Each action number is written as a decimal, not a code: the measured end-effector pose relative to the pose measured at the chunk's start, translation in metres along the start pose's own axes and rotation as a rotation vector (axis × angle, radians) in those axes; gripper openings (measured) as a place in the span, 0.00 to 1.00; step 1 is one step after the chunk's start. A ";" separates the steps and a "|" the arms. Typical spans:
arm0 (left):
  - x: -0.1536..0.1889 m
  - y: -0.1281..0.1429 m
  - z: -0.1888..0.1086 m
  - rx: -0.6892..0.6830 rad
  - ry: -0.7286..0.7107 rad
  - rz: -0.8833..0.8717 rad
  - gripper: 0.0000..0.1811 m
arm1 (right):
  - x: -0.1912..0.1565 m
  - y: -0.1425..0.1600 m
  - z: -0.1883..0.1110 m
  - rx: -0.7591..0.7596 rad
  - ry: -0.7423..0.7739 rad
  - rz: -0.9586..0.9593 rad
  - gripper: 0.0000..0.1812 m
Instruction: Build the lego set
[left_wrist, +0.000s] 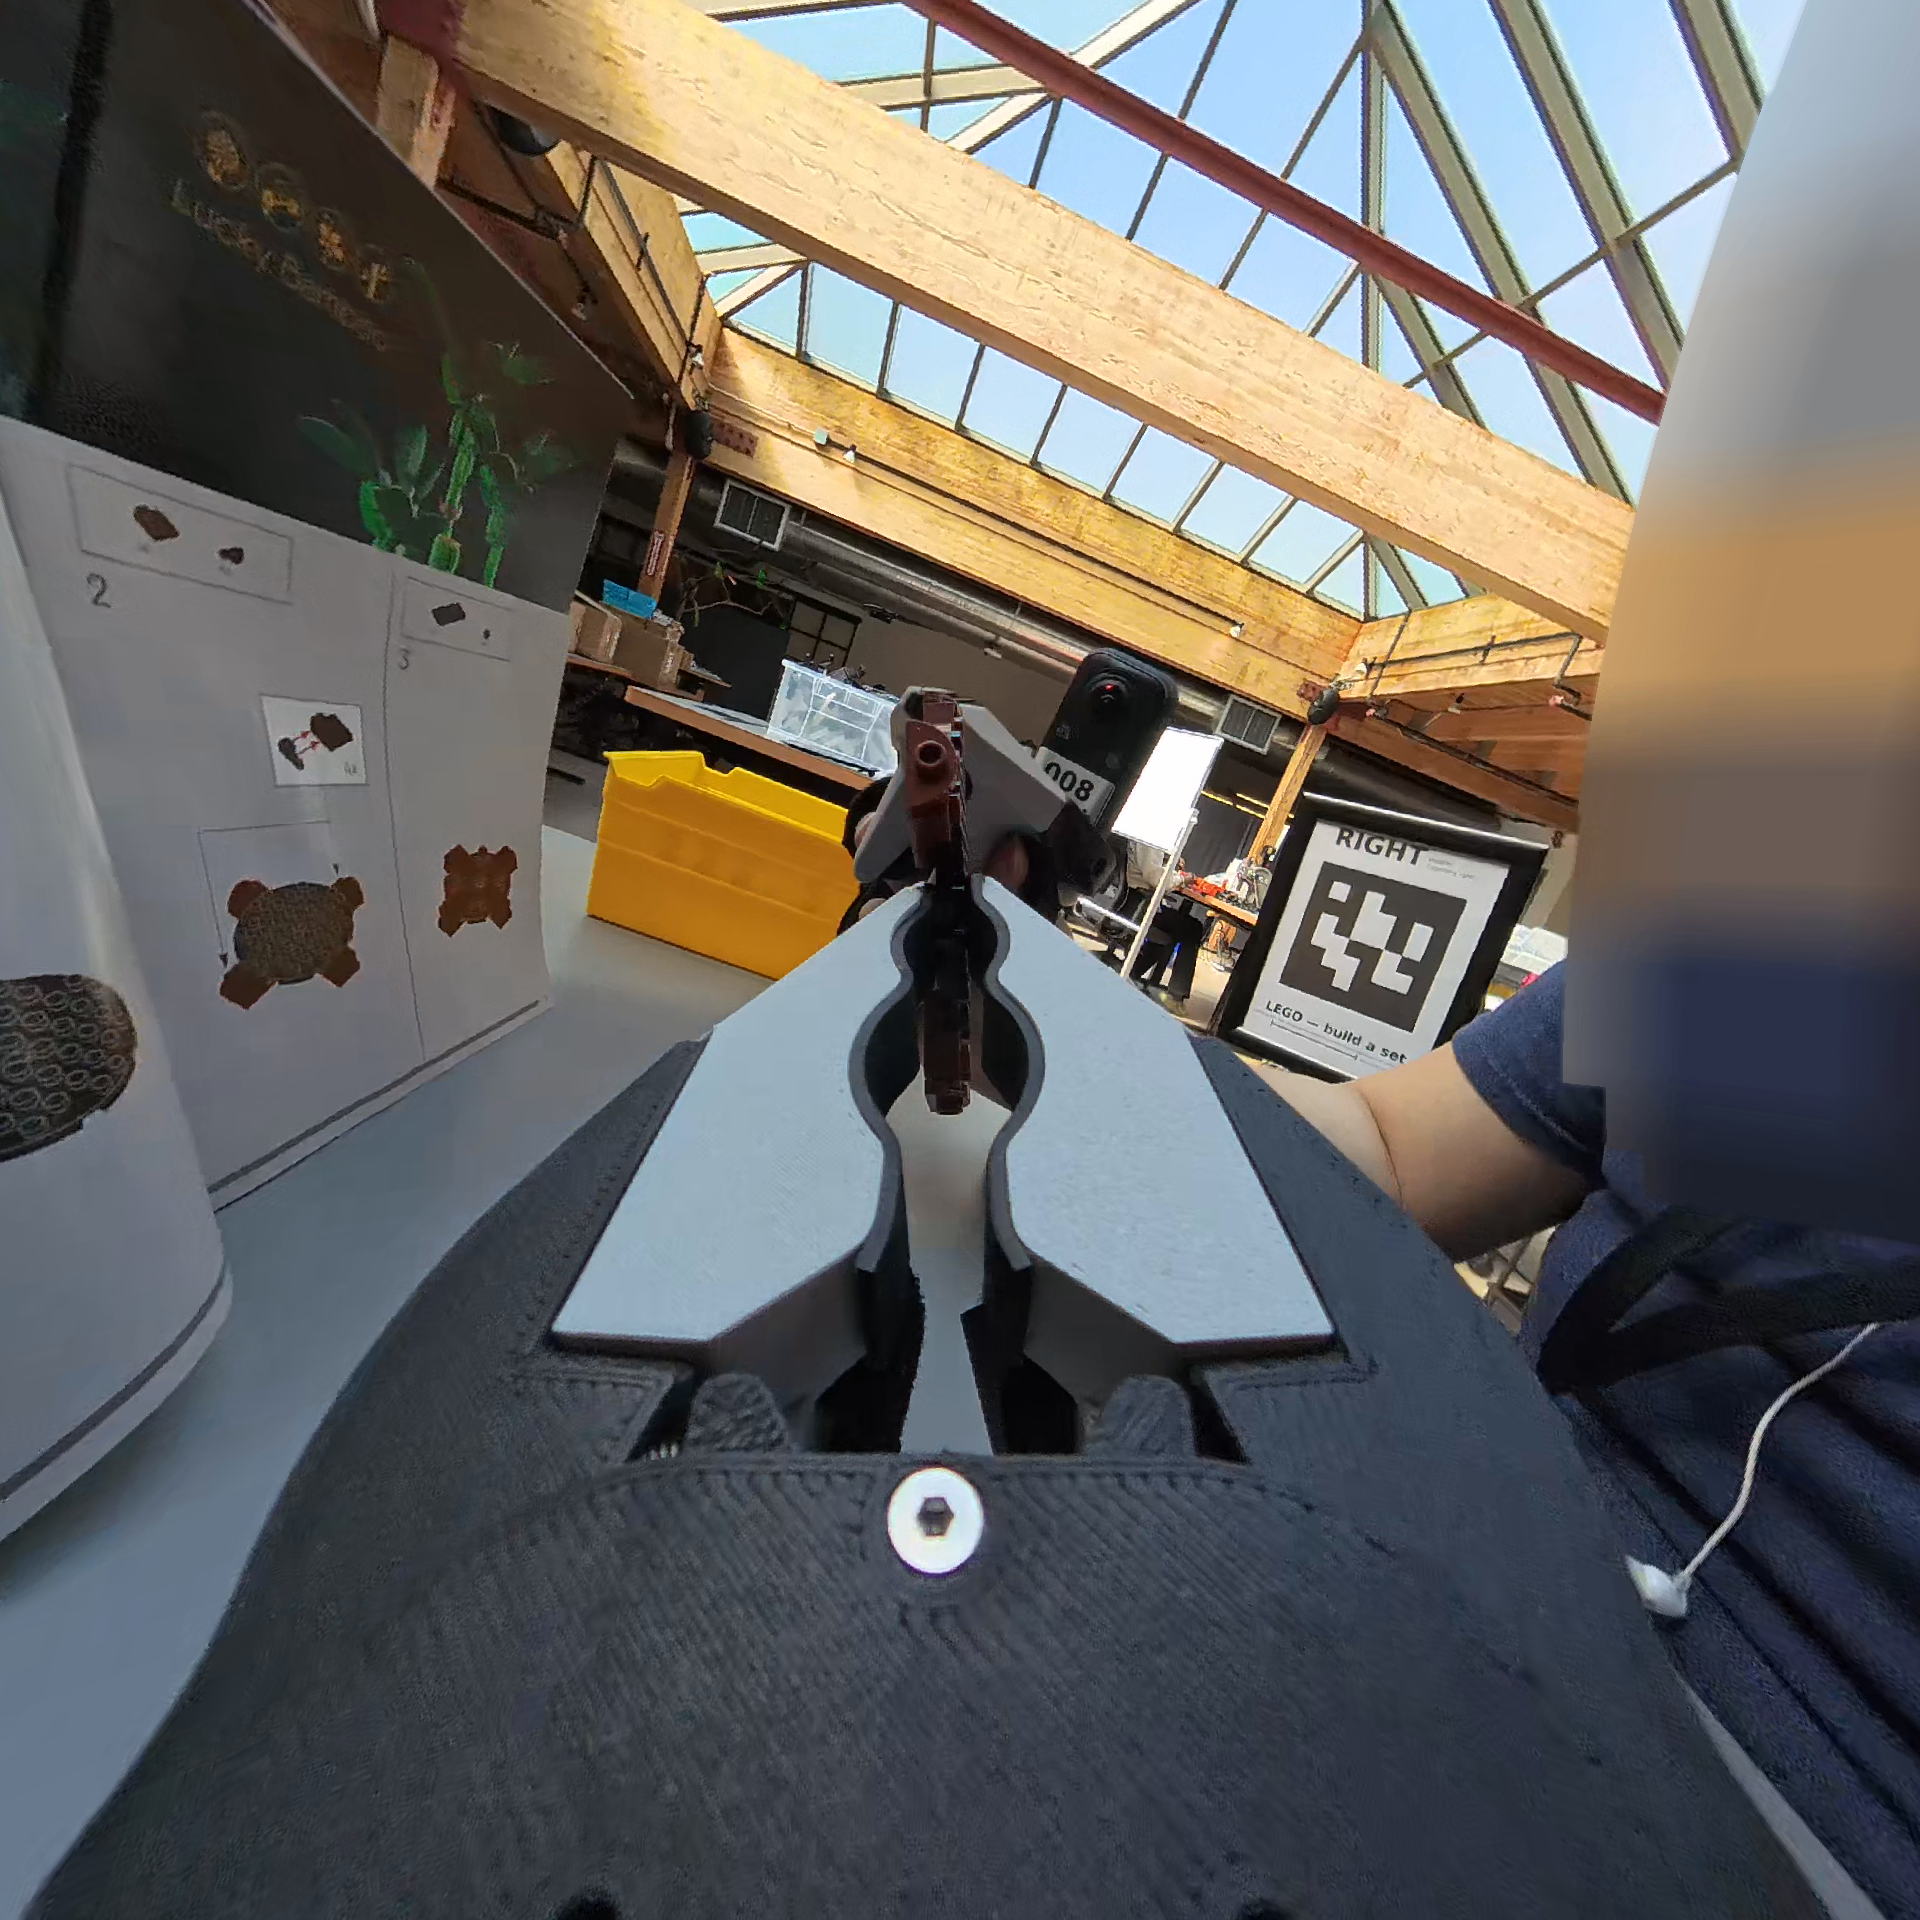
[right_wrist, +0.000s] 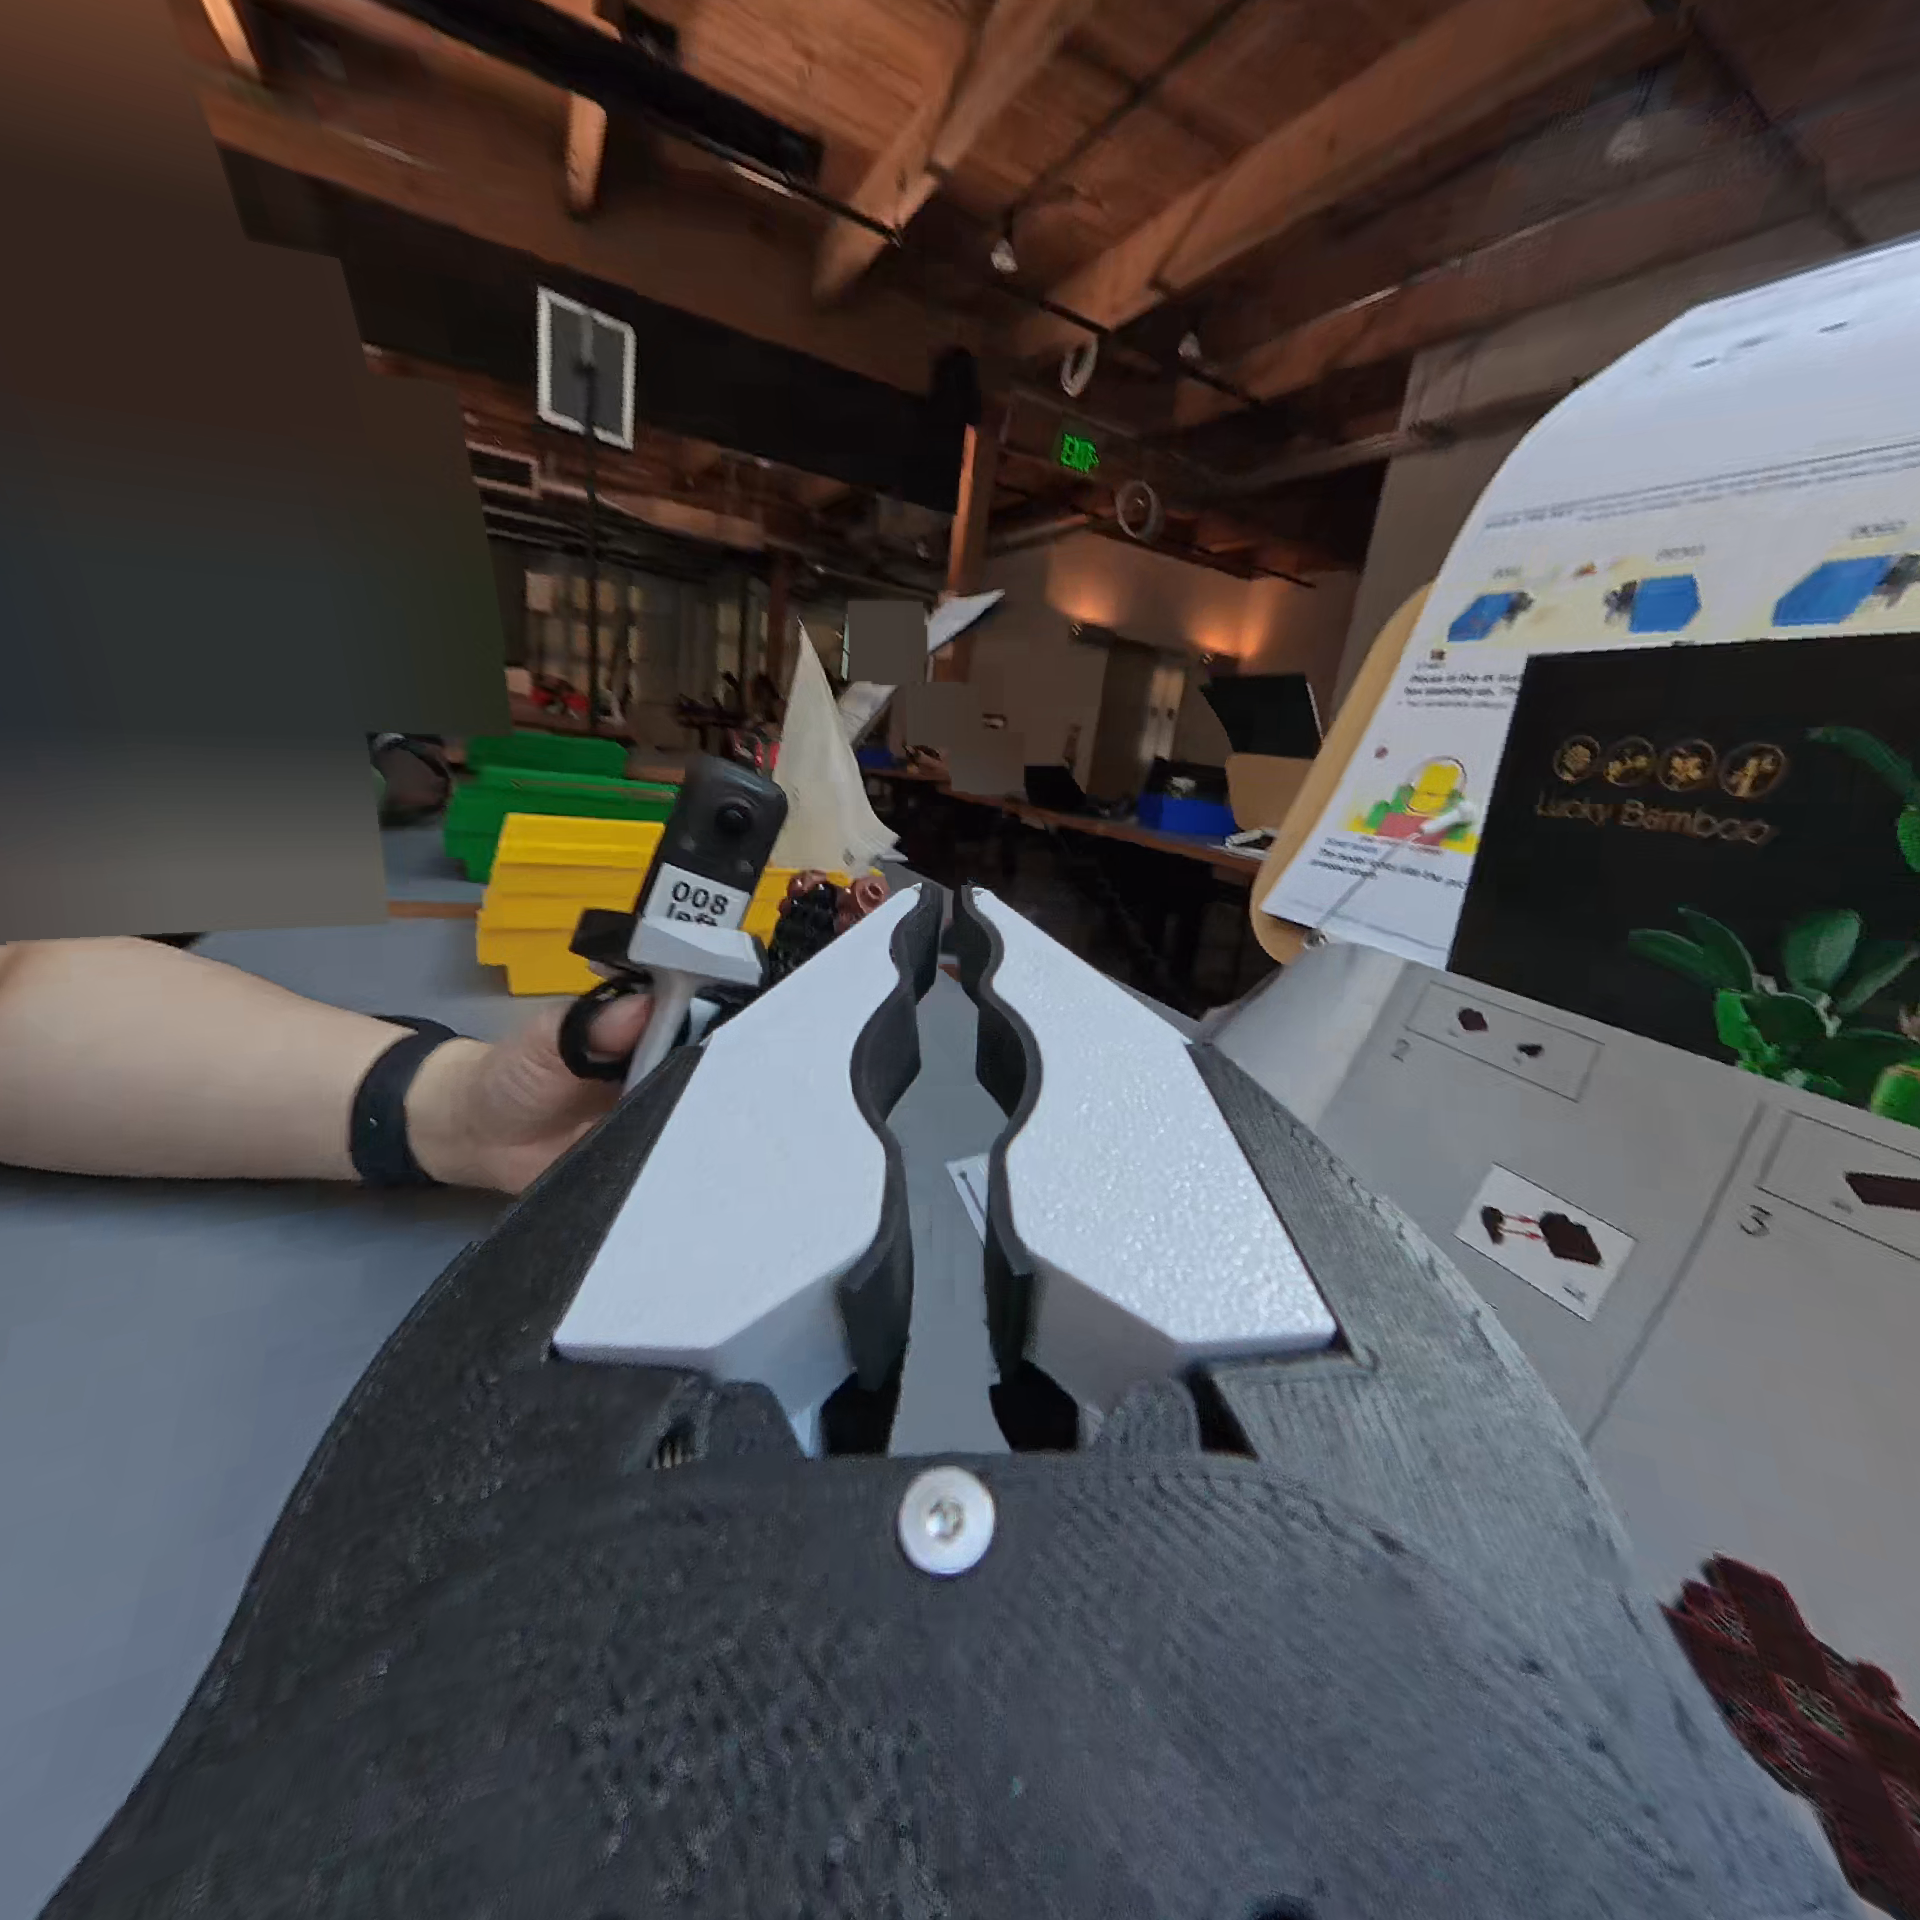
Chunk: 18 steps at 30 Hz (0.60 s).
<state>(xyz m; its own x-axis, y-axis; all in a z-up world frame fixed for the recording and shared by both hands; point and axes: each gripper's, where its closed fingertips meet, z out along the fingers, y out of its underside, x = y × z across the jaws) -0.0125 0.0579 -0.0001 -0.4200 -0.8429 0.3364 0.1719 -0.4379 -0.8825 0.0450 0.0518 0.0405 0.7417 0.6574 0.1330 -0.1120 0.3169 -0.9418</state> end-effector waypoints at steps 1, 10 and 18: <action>0.005 0.000 0.001 -0.008 0.016 0.038 0.01 | -0.006 -0.011 -0.001 0.060 -0.044 0.057 0.04; 0.012 0.003 0.003 -0.033 0.016 0.133 0.01 | -0.012 -0.014 0.002 0.084 -0.118 0.214 0.08; 0.012 0.008 0.006 -0.059 0.011 0.149 0.01 | -0.024 -0.002 0.010 0.013 -0.173 0.230 0.04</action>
<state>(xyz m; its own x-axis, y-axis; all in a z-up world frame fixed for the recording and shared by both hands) -0.0112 0.0423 -0.0016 -0.4037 -0.8934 0.1973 0.1806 -0.2892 -0.9401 0.0211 0.0423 0.0424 0.5720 0.8196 -0.0321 -0.2737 0.1538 -0.9495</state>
